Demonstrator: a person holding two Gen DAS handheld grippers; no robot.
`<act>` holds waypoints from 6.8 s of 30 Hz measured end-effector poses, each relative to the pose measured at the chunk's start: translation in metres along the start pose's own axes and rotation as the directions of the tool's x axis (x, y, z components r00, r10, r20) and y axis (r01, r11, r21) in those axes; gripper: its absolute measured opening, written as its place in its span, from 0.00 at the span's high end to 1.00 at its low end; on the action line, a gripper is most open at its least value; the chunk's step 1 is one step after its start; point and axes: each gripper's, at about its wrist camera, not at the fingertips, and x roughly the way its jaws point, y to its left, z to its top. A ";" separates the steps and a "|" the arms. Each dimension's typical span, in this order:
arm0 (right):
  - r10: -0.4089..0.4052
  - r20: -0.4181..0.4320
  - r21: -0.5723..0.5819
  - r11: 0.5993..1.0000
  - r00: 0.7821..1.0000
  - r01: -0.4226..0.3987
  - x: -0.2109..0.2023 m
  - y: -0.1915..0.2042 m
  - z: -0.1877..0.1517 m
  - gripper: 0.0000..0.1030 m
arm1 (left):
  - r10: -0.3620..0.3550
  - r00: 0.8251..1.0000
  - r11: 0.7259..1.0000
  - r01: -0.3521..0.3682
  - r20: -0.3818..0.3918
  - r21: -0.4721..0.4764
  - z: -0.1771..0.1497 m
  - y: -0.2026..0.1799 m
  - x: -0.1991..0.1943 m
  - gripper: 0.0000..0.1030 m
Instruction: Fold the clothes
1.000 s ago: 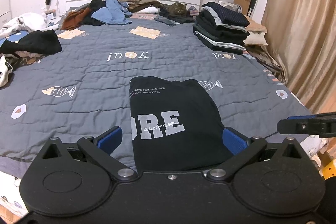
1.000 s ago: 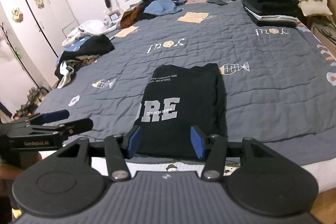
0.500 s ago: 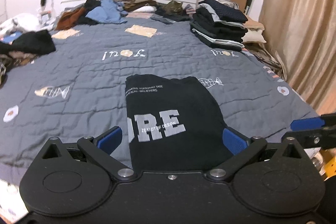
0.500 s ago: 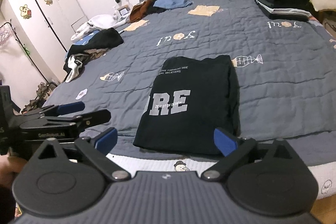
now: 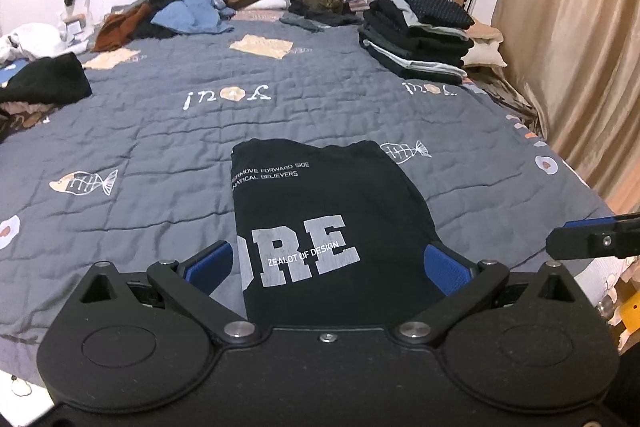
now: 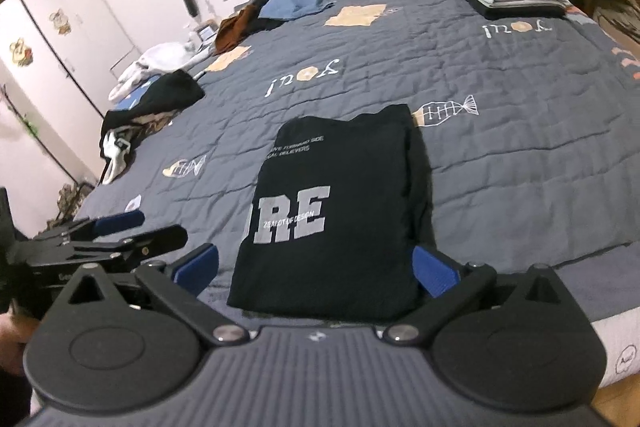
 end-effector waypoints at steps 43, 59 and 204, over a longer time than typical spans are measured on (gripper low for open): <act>-0.091 -0.215 -0.041 0.996 0.972 0.084 0.062 0.013 -0.003 0.00 | 0.055 0.975 0.997 -0.042 -0.216 0.066 -0.027 0.045 0.026 0.00; -0.076 -0.219 -0.016 0.997 0.973 0.075 0.070 0.001 0.004 0.00 | 0.029 0.976 0.998 -0.018 -0.215 0.054 -0.019 0.048 0.036 0.00; 0.315 -0.141 0.520 0.830 0.939 -0.200 0.195 -0.104 -0.048 0.70 | -0.224 0.960 0.969 0.200 -0.168 -0.146 0.030 0.122 0.150 0.04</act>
